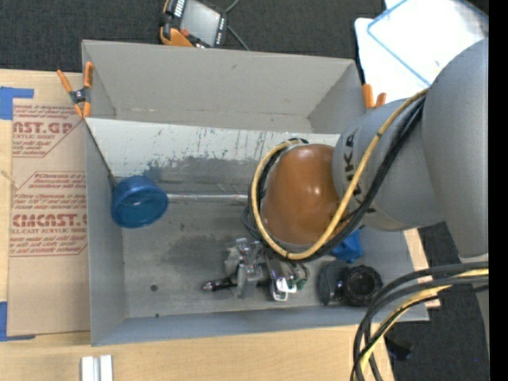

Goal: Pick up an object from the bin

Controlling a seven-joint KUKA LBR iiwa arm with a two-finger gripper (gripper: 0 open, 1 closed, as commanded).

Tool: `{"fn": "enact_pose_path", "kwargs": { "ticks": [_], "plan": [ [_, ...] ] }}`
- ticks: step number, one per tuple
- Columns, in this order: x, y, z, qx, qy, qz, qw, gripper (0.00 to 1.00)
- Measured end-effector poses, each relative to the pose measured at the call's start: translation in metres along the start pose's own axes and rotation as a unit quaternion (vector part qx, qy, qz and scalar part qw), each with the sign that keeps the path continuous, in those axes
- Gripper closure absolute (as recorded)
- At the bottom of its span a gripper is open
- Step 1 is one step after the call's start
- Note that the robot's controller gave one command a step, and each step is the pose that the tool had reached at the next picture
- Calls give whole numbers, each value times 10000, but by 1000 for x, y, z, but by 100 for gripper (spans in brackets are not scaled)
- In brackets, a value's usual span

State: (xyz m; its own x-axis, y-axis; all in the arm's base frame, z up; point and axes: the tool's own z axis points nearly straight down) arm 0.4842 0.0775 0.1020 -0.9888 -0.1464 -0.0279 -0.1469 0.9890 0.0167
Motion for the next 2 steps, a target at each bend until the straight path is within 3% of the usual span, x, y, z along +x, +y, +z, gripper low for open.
{"fn": "enact_pose_path", "kwargs": {
  "ticks": [1, 2],
  "plan": [
    [6, -19, 13, 0, -5, -169, 9999, 100],
    [2, -22, 14, -11, -4, -29, 10000, 100]
  ]
}}
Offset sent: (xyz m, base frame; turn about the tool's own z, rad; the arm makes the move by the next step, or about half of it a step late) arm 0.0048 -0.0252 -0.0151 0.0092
